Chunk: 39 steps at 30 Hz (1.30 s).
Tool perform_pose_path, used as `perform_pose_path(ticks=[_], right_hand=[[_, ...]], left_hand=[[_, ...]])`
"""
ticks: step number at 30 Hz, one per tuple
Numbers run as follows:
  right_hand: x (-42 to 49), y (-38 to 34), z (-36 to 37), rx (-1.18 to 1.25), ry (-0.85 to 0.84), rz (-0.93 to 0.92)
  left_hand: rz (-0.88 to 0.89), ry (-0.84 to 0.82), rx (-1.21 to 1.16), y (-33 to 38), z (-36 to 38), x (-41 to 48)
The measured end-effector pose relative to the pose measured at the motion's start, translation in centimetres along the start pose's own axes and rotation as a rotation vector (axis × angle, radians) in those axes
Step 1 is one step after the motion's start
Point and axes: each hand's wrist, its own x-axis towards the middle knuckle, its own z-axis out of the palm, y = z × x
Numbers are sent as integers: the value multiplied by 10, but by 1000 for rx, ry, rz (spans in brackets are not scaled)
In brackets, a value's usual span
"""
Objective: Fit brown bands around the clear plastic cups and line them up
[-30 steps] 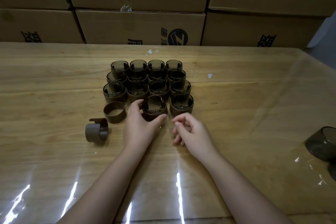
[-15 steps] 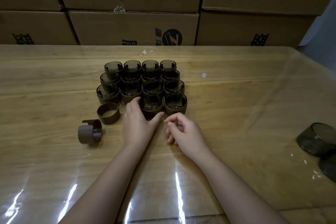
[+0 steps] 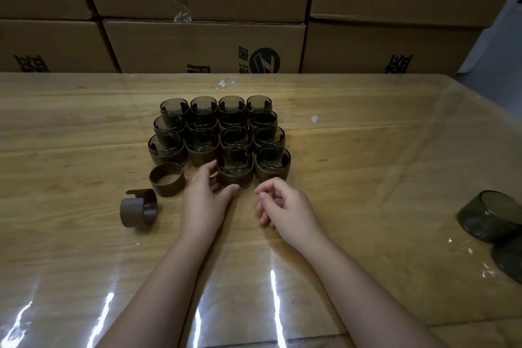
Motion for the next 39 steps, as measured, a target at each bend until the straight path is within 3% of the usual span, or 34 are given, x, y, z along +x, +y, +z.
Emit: perform_pose_path(ticks=[13,20,22,26,28,32,36,39], right_hand=[[-2,-1,-1,-13,0,17],[-6,-3,-7,34,62,37],[-7,-6,-15,-91,172,20],[-2,-18,-63,-563,668,-94],[3,-16,-96,-735,795,75],[-6,-4,-146,-820,821,508],[-14,4,-170,-763,735,803],[-17,9,-177,-777,692,879]], left_hand=[[16,-47,14,3,0,-3],[74,137,-14,9,-7,-9],[30,108,-86,9,-8,-9],[-46,63,-179,11,-10,-10],[-62,69,-201,11,-11,-10],[-99,62,-232,9,-10,-8],[-94,35,-234,8,-8,-7],[-88,29,-239,7,-9,-5]])
